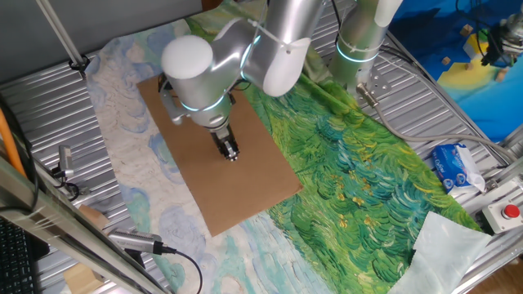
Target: Grab the block and place it at the designated location
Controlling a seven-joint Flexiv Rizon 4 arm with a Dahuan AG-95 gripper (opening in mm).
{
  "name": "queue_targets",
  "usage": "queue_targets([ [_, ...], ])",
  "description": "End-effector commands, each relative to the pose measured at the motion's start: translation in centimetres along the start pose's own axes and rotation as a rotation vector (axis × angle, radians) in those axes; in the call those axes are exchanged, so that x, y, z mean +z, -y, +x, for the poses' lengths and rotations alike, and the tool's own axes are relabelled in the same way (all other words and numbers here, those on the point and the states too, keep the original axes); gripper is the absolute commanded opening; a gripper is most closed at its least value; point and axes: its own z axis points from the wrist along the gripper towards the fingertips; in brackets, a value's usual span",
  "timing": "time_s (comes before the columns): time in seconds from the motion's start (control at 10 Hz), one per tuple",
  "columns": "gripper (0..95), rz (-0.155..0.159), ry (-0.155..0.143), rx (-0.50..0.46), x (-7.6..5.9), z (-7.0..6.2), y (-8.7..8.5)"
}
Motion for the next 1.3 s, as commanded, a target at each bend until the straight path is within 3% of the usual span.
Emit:
queue_targets([
  [0.1,0.0,-0.002,0.008,-0.027,0.2,0.9,1.0],
  [0.5,0.0,-0.002,0.02,-0.058,0.7,1.9,2.5],
  [0.8,0.0,-0.01,0.034,-0.072,0.9,1.2,3.9],
  [1.0,0.0,-0.019,0.061,-0.064,1.5,0.9,4.0],
  [1.3,0.0,-0.039,0.059,-0.059,1.6,0.8,4.0],
])
